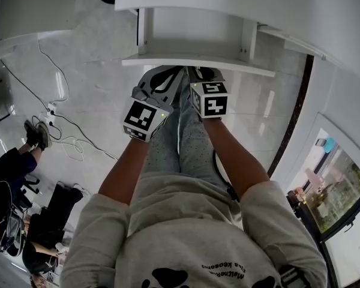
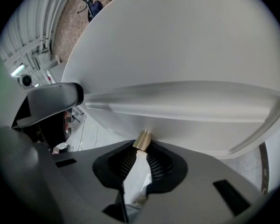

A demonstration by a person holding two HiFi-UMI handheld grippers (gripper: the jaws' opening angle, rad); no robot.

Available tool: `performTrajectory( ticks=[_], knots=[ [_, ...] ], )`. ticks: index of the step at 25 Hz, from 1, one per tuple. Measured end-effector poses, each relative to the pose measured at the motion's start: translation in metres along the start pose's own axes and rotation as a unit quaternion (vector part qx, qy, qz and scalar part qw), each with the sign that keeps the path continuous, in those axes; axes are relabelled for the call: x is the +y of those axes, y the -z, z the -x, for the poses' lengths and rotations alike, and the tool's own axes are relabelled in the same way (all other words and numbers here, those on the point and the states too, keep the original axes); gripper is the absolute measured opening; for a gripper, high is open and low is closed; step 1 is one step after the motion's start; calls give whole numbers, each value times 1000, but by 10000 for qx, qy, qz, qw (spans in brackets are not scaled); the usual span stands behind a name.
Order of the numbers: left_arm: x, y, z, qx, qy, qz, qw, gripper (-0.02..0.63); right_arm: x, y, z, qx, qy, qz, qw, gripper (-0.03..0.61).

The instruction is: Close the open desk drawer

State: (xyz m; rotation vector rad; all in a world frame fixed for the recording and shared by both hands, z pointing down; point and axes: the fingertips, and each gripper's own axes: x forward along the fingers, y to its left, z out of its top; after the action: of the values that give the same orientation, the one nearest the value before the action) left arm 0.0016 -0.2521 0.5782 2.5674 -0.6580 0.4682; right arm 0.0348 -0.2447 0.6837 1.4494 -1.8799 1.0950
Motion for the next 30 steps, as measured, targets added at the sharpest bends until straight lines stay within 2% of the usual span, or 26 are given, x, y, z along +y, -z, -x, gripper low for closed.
performTrajectory(
  ticks=[10,21,30],
  knots=[
    [17,-17,-24,30,-102,77,9999,18,-14,-26,-15,102,-118,-51,9999,77],
    [39,-37,-45,9,-247,148,9996,18,-27,-55,-30,279,-274,-476,9981,77],
    [51,-48,-57,25,-358,193,9992,18,-33,-72,-37,407,-396,-493,9972,78]
  ],
)
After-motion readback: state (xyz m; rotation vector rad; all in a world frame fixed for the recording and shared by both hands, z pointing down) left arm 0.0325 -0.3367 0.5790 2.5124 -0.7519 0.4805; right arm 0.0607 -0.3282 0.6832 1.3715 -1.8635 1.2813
